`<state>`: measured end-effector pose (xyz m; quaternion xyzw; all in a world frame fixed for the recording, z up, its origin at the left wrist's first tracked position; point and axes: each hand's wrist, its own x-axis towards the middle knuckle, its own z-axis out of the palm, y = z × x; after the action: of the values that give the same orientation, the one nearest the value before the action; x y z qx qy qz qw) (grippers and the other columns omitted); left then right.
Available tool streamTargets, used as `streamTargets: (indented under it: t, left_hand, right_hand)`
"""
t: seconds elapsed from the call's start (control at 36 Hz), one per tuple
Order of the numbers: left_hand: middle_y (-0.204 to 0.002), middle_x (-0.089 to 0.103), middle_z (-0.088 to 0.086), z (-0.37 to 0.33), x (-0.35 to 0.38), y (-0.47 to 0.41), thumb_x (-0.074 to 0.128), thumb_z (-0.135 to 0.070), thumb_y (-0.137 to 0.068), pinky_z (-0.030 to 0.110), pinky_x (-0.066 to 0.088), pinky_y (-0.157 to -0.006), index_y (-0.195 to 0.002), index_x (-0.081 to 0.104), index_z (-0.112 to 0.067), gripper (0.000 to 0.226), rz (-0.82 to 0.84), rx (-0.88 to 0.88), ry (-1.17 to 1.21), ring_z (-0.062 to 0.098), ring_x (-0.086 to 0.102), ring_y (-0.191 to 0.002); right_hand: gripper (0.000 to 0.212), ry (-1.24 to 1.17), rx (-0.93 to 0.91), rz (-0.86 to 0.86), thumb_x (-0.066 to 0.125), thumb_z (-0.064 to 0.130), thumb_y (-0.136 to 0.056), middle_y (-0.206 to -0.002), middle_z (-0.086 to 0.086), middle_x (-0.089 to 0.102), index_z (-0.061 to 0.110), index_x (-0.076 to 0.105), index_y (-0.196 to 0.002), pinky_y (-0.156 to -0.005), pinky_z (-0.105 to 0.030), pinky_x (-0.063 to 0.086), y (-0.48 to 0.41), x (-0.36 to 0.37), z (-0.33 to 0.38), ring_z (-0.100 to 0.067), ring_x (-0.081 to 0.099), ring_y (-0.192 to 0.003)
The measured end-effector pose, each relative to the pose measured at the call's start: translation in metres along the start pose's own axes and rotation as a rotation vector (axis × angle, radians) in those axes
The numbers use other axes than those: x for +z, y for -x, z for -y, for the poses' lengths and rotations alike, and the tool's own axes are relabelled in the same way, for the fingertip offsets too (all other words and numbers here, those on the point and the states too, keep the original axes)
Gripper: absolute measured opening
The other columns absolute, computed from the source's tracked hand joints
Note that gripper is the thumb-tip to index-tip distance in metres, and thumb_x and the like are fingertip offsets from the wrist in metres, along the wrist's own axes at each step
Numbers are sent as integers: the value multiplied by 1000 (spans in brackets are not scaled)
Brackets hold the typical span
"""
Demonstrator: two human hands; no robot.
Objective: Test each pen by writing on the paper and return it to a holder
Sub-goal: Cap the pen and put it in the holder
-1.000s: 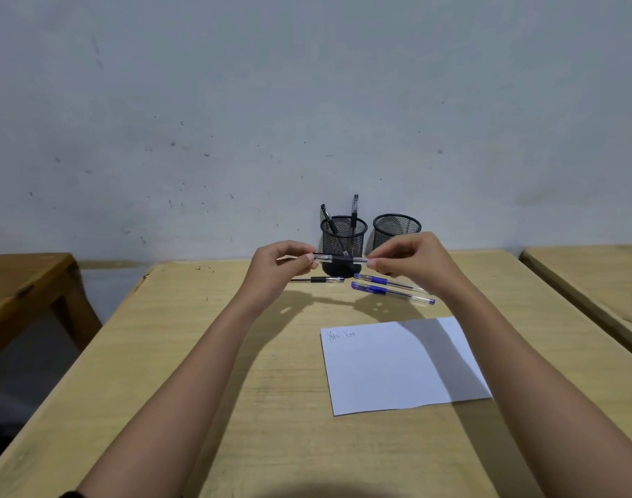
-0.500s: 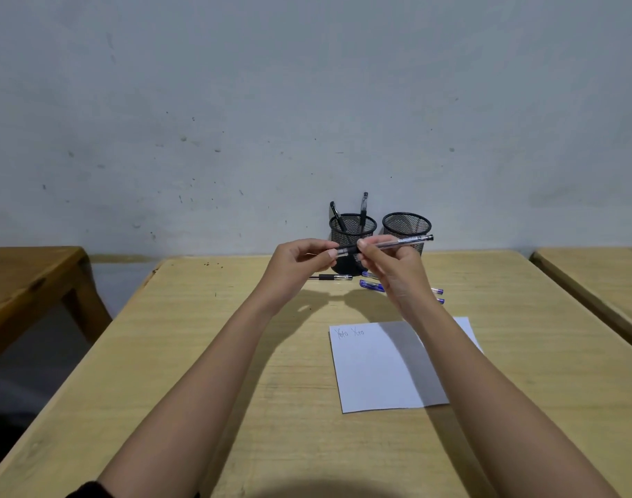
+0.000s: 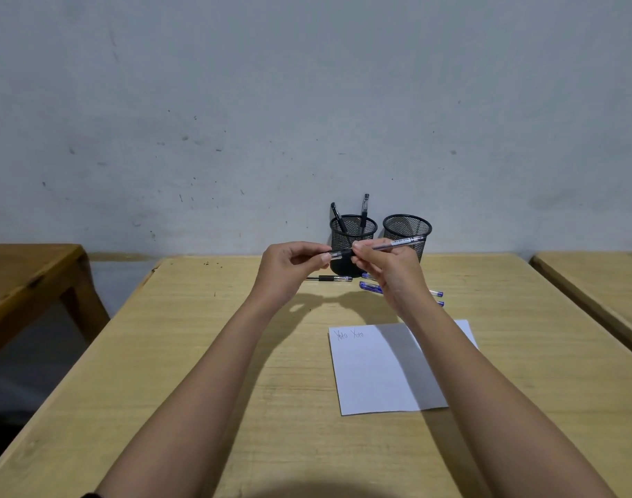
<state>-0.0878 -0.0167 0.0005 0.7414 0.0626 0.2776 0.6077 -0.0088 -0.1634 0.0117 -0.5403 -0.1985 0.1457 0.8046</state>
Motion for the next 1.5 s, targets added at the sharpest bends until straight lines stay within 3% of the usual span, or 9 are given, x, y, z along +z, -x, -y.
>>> streamTargets:
  t: [0.33,0.5,0.67,0.81,0.92,0.97,1.14,1.33,1.5]
  left_hand:
    - [-67,72,-13,5,4,6,71,-4,-78,17,53,-74,-85,72,-18,16,-22,-2,-7,5,67,-69]
    - [-65,71,-17,11,-65,5,67,-2,-80,8,50,-68,-102,68,-3,21,-299,-9,15,-3,65,-66]
    - [-74,72,-6,27,-48,8,71,-7,-78,17,52,-75,-85,72,-16,11,-119,-96,-112,4,67,-71]
    - [-78,69,5,56,-21,18,72,-9,-78,24,51,-69,-78,72,-19,10,-40,-181,-190,14,61,-72]
    - [-72,64,2,67,-14,20,73,-11,-78,6,38,-57,-81,70,-15,5,15,-136,-377,3,51,-60]
    - [-69,58,-3,70,-12,21,71,-10,-79,5,37,-57,-83,70,-13,6,39,-116,-424,2,47,-59]
    - [-84,61,2,73,-9,18,70,-14,-81,14,39,-65,-86,68,-12,6,63,-63,-552,6,49,-71]
    - [-88,61,4,77,-10,13,69,-12,-81,7,37,-65,-92,69,-12,11,90,-43,-593,4,49,-71]
    - [-99,58,2,72,-7,15,66,-16,-84,24,45,-81,-104,67,-9,21,97,-42,-626,14,54,-88]
  right_hand:
    - [9,3,70,-36,64,-7,-80,-61,-4,63,-2,64,-73,-56,-12,52,2,3,-2,-8,63,-51]
    - [6,-186,77,-347,65,-3,-80,-56,3,66,1,63,-75,-56,-10,51,-5,-64,16,-4,60,-50]
    - [6,-98,62,-213,66,-2,-80,-57,4,67,2,64,-76,-59,-10,52,2,-57,4,-5,63,-54]
    - [13,-30,45,-202,69,-4,-76,-57,4,66,6,64,-70,-59,-12,51,4,-56,-11,-6,62,-59]
    - [18,45,32,-243,74,-2,-72,-54,4,61,9,62,-65,-56,-14,47,5,-61,-15,-8,55,-52]
    - [19,87,26,-249,75,1,-72,-51,3,57,10,60,-64,-53,-16,44,6,-63,-17,-9,51,-49]
    - [23,50,59,-219,69,0,-78,-49,4,58,12,54,-66,-48,-14,47,5,-64,-23,-6,54,-45]
    - [12,16,88,-183,61,-1,-84,-52,-1,63,5,60,-74,-51,-13,51,6,-60,-26,-8,60,-48]
    - [9,58,102,-117,61,-2,-84,-58,-2,67,1,63,-76,-57,-13,53,11,-55,-23,-10,62,-53]
